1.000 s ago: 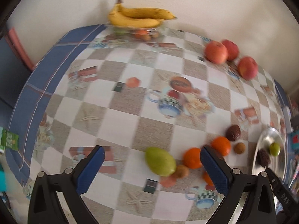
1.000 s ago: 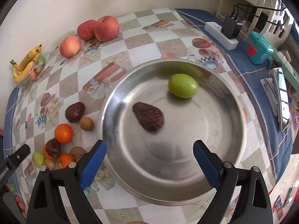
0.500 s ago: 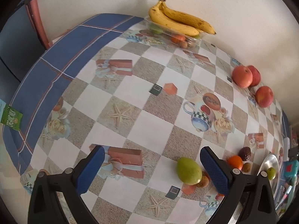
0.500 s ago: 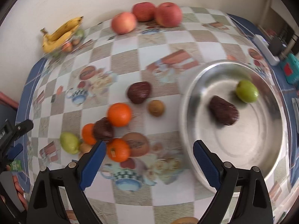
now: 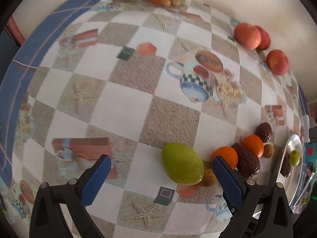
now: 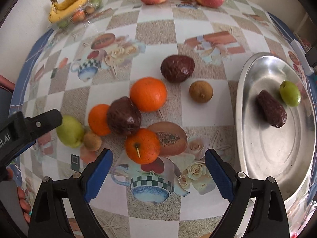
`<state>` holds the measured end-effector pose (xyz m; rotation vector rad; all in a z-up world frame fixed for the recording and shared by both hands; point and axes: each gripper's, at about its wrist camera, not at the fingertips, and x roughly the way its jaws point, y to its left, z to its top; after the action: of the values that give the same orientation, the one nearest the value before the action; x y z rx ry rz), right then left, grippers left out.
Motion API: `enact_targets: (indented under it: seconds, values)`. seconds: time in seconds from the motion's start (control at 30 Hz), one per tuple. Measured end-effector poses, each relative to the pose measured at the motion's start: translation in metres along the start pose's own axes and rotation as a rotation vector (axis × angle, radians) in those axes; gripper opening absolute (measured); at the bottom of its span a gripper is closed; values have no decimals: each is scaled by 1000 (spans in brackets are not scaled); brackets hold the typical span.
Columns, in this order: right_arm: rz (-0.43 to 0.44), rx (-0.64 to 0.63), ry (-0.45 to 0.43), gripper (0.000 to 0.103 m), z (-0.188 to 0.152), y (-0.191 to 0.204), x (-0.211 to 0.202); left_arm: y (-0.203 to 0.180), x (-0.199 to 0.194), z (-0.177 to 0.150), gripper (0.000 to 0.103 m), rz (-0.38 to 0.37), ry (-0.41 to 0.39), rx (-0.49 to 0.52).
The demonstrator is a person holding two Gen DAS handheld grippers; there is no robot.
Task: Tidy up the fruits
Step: 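Move both tools back toward the remaining fruits beside the bowl, then grasp the large green pear with the left tool while the right tool grasps an orange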
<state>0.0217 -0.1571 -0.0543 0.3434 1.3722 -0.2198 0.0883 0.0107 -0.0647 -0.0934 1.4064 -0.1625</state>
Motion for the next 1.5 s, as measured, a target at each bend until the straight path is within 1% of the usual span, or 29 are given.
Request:
enact_targets:
  seconds: [0.07, 0.13, 0.2, 0.27, 0.33, 0.4, 0.43, 0.53, 0.57, 0.63, 0.73, 0.8, 0.87, 1.0, 1.07, 1.17, 1.27, 1.33, 1.4, 1.47, 1.5]
  values:
    - [-16, -4, 1, 94, 1, 1, 3, -2, 7, 0, 103, 4, 12, 2]
    - [-64, -24, -1, 94, 1, 3, 7, -4, 11, -1, 103, 18, 18, 7]
    - [-83, -44, 6, 94, 0, 6, 12, -5, 17, 1, 103, 28, 24, 8]
    - [-81, -52, 20, 94, -1, 8, 18, -6, 23, 2, 103, 41, 31, 7]
    - [-86, -59, 9, 96, 0, 10, 19, -8, 25, 2, 103, 69, 20, 21]
    - [-85, -56, 7, 99, 1, 12, 22, -9, 27, 3, 103, 83, 10, 29]
    - [-85, -55, 7, 103, 0, 12, 25, -11, 28, 3, 103, 93, 4, 32]
    - [-84, -54, -1, 103, 2, 12, 25, -16, 32, 3, 103, 133, -11, 61]
    - [-83, -54, -6, 103, -1, 14, 27, -18, 33, 5, 103, 136, -21, 70]
    - [-80, -51, -31, 103, -7, 12, 26, -20, 35, 8, 103, 129, -26, 68]
    - [-83, -38, -115, 103, -24, 11, 22, -17, 33, 5, 103, 129, -31, 73]
    - [-83, -39, -140, 103, -31, 8, 20, -16, 33, 2, 103, 133, -58, 69]
    - [-82, -40, -143, 103, -34, 8, 21, -16, 30, -6, 103, 139, -75, 72]
    - [-83, -51, -150, 103, -38, 10, 21, -16, 32, -7, 103, 137, -66, 81]
    - [-84, -52, -136, 103, -40, 8, 19, -16, 32, -5, 103, 133, -60, 91]
    - [-85, -50, -113, 103, -32, 9, 19, -19, 30, -2, 103, 134, -69, 100]
    - [-86, -54, -108, 103, -29, 11, 21, -19, 31, 5, 102, 120, -44, 113]
    - [-82, -54, -85, 103, -26, 11, 21, -18, 30, 7, 102, 114, -35, 108]
    - [-78, -49, -80, 102, -23, 10, 21, -18, 27, 9, 95, 98, -33, 99]
    - [-74, -45, -90, 92, -18, 9, 17, -18, 20, 11, 81, 61, -34, 89]
    - [-65, -46, -93, 90, -16, 9, 15, -18, 18, 11, 79, 33, -31, 83]
